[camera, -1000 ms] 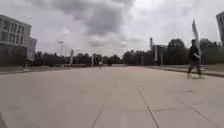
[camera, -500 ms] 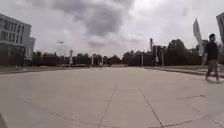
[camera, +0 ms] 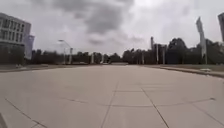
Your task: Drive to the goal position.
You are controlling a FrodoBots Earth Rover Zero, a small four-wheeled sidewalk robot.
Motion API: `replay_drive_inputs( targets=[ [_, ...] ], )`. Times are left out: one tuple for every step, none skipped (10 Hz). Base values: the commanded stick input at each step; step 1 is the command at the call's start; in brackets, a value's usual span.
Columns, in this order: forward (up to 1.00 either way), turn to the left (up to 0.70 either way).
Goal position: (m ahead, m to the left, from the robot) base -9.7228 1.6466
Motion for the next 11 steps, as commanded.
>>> replay_drive_inputs(
  targets=[
    [0.06,0.01],
    [0.06,0.01],
    [0.06,0.01],
    [0.06,0.01],
    [0.06,0.01],
    [0.06,0.04],
    [0.06,0.23],
    [0.06,0.24],
    [0.06,0.24],
    [0.06,0.24],
    [0.06,0.25]
  ],
)
